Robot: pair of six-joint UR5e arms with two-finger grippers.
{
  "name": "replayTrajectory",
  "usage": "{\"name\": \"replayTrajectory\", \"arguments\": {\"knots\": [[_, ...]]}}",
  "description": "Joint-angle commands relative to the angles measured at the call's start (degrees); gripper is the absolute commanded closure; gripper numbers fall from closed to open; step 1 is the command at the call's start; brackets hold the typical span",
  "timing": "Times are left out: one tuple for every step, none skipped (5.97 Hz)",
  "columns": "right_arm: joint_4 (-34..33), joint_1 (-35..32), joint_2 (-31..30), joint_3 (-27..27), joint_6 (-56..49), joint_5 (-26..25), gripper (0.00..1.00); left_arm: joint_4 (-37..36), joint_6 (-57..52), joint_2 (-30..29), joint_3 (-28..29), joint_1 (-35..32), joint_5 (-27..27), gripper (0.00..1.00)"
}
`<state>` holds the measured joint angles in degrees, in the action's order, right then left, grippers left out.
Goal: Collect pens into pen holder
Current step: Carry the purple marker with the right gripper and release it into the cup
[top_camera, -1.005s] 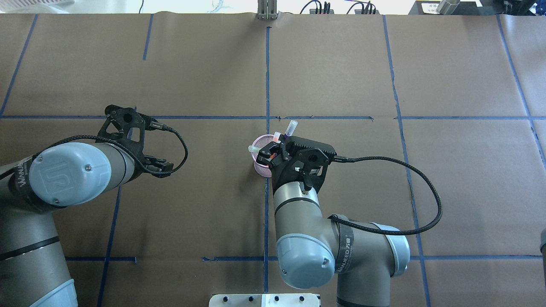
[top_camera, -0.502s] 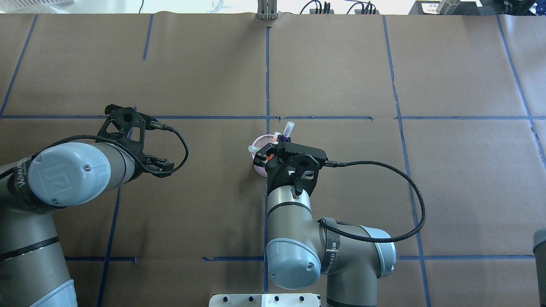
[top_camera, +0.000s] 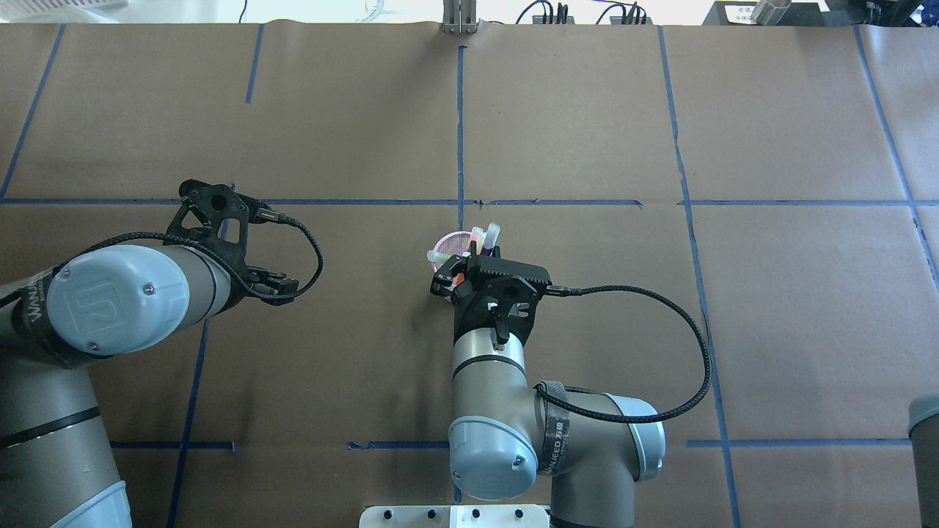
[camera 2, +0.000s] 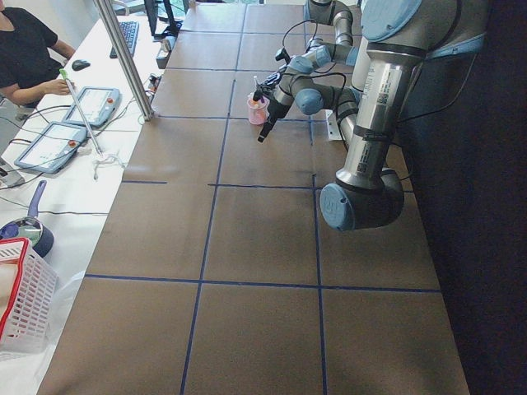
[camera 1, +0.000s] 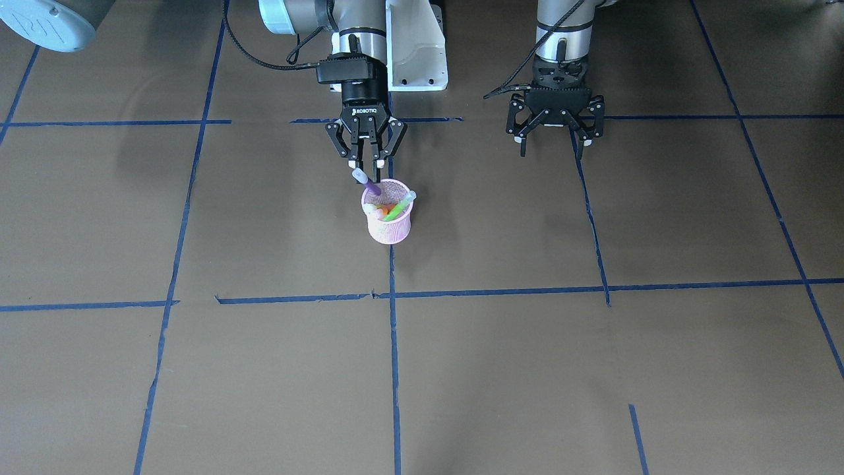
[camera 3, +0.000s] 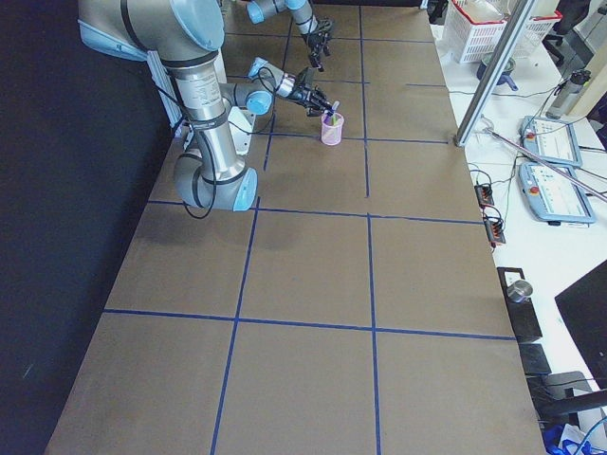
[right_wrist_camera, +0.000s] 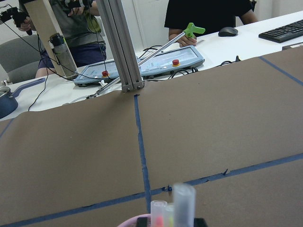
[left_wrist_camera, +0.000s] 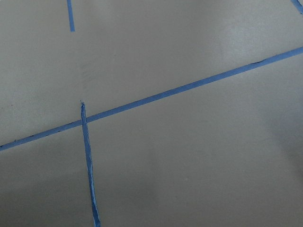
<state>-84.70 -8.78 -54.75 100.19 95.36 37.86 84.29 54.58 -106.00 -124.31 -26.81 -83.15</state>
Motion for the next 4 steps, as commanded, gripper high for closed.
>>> {"name": "replayTrajectory", "arguments": {"knots": [[0.2,0.3,0.7,-0.5,-0.2,0.2,0.01,0.0,0.0,0.0,-0.1,0.0,0.0,0.0],[5.8,0.2,0.1,3.1,-1.0,1.7,0.01,-0.1,0.0,0.1,-0.4,0.0,0.1,0.0],[6.3,-0.5,-1.6,8.6,-2.5,7.5,0.01,-0.1,-0.1,0.2,-0.8,-0.1,0.0,0.0],[6.5,-2.9,-5.0,12.9,-6.4,15.0,0.0,-0.2,-0.3,0.2,-0.7,-0.1,-0.1,0.0]]}}
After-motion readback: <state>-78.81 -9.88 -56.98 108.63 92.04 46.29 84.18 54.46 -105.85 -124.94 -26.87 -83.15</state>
